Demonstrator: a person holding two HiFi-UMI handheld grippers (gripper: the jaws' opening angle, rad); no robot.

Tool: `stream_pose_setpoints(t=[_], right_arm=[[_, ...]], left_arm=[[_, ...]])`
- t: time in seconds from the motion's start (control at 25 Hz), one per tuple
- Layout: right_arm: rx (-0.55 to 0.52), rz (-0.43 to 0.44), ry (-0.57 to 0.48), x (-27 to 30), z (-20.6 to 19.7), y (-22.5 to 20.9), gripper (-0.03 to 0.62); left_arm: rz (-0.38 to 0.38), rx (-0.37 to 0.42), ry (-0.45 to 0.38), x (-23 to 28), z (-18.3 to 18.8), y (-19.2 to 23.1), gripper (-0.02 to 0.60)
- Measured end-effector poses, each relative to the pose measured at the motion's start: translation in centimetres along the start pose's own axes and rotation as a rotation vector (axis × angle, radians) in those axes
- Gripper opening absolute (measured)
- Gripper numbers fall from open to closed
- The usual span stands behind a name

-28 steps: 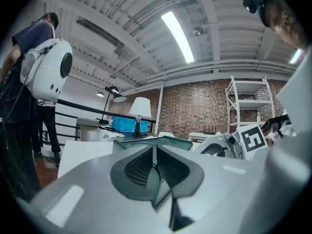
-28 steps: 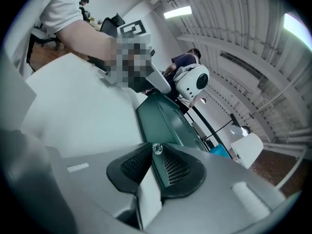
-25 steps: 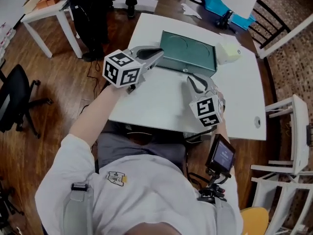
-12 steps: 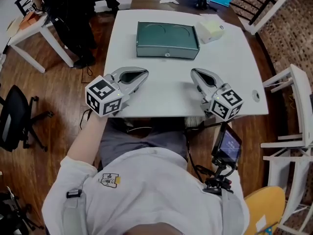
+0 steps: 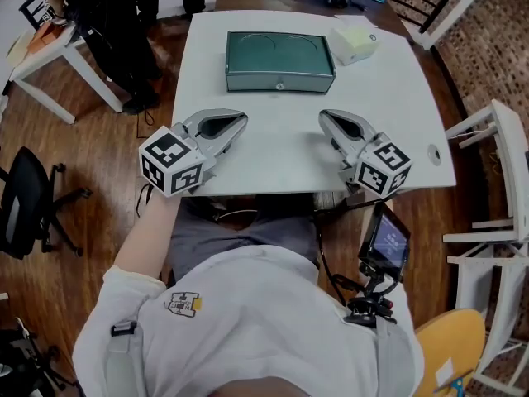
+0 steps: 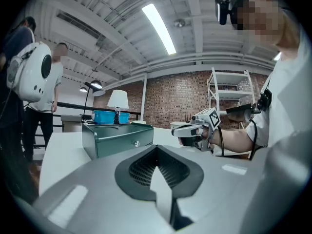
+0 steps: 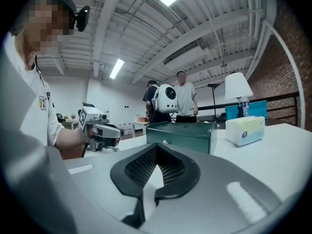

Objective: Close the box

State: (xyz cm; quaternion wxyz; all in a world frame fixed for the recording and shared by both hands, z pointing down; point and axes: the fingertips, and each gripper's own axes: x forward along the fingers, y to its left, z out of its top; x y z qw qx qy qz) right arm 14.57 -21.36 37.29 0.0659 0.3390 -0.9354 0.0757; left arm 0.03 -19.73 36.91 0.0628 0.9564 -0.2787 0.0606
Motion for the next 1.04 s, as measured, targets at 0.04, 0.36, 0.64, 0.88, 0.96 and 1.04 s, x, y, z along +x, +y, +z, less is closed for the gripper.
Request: stream_pose_setpoints(t=[0.04, 0.36, 0.64, 0.88, 0.96, 1.04], right_arm=[[-0.001, 0.001, 0.003, 0.00, 0.03, 0.05, -0.002], [-0.002, 0.009, 0.008, -0.08, -0.05, 0.25, -0.002], [-0.002, 0.010, 0.008, -0.10, 0.03, 0.32, -0.002], [0.001, 0.007, 0.000, -0.08, 0.00, 0.24, -0.002], [-0.003, 0.011, 0.005, -0.03, 0.13, 0.29, -0.002], [-0.008, 0.017, 0.012, 0.01, 0.27, 0.39, -0.002]], left_arm=[[0.000, 0.000, 0.000, 0.00, 0.01, 0.00, -0.002], [0.002, -0.001, -0.001, 0.00, -0.03, -0.13, -0.001], [0.003, -0.001, -0.001, -0.03, 0.04, -0.15, -0.002], [0.005, -0.001, -0.002, -0.13, 0.10, -0.10, -0.002], [0.009, -0.001, -0.004, -0.14, 0.17, -0.06, -0.002], [0.012, -0.002, -0.006, -0.14, 0.22, -0.05, -0.002]])
